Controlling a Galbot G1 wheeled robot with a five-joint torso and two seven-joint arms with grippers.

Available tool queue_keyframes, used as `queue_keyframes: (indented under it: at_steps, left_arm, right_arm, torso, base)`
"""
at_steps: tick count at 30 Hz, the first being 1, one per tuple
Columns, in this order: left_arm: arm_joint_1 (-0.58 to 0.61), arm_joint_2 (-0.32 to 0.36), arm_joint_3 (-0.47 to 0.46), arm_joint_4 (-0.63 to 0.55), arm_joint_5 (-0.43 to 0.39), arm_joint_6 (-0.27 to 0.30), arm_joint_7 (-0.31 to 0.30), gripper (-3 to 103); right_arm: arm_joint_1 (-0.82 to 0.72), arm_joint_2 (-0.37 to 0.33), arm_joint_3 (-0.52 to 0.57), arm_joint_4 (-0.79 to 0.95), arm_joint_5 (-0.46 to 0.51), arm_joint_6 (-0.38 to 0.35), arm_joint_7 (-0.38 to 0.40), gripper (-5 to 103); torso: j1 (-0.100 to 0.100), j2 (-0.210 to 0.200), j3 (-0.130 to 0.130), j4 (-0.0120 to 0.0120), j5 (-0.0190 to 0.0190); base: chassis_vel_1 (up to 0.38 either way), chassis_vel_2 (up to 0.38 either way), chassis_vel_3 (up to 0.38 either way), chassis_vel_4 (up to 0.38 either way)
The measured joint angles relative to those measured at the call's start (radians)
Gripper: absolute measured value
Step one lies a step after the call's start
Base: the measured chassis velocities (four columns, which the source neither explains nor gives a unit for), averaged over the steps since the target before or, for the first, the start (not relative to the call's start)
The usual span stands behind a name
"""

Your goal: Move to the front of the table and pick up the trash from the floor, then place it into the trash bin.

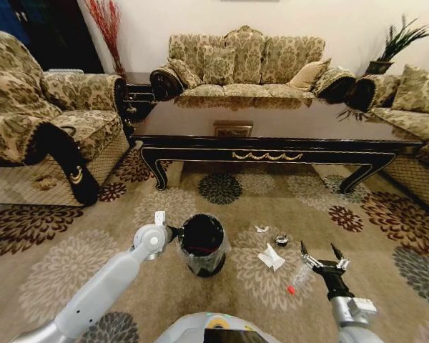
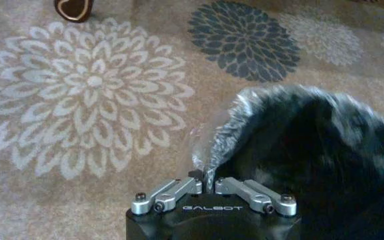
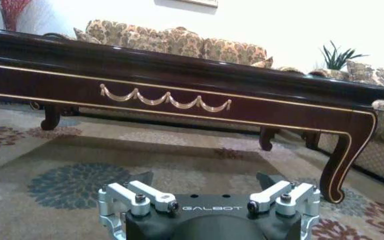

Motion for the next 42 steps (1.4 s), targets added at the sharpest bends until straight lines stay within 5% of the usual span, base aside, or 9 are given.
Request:
queue_keyframes:
  at_steps: [9,16,19,20,26,30,42]
  left_arm:
    - [0.012,0.039,-0.022,-0.039,0.0,0.001,-0.001,3]
    - [0.04,0.17,-0.095,-0.161,-0.066,0.001,-0.039,3]
    - [0.086,0.221,-0.159,-0.221,-0.097,0.001,-0.048,3]
    - [0.124,0.236,-0.205,-0.245,-0.106,0.001,-0.047,3]
    - [0.225,0.249,-0.309,-0.282,-0.105,0.001,-0.036,3]
    - [0.306,0.25,-0.383,-0.327,-0.105,0.001,-0.023,3]
    - [0.313,0.246,-0.403,-0.352,-0.127,0.001,-0.027,3]
  right_arm:
    - [-0.001,0.0,-0.003,-0.004,-0.004,0.002,-0.001,100]
    - [0.018,-0.019,-0.005,-0.024,0.011,-0.038,0.037,100]
    - [0.045,-0.039,-0.014,-0.048,0.05,-0.13,0.101,100]
    - [0.064,-0.061,-0.024,-0.063,0.097,-0.212,0.148,100]
    - [0.128,-0.139,-0.06,-0.098,0.201,-0.386,0.246,100]
    - [0.228,-0.261,-0.108,-0.142,0.3,-0.563,0.333,100]
    - [0.366,-0.371,-0.198,-0.23,0.623,-0.764,0.494,97]
  torso:
    - [0.0,0.0,0.0,-0.0004,-0.0014]
    - [0.0,0.0,0.0,-0.0002,-0.0007]
    - [0.0,0.0,0.0,-0.0002,-0.0005]
    - [0.0,0.0,0.0,-0.0003,-0.0007]
    - [0.0,0.0,0.0,-0.0001,-0.0006]
    - [0.0,0.0,0.0,0.0001,-0.0006]
    - [0.0,0.0,0.0,0.0,-0.0004]
  base:
    - [0.0,0.0,0.0,0.0]
    - [0.0,0.0,0.0,0.0]
    - [0.0,0.0,0.0,0.0]
    - [0.0,0.0,0.0,0.0]
    - [0.0,0.0,0.0,0.0]
    - [0.0,0.0,0.0,0.0]
    - [0.0,0.0,0.0,0.0]
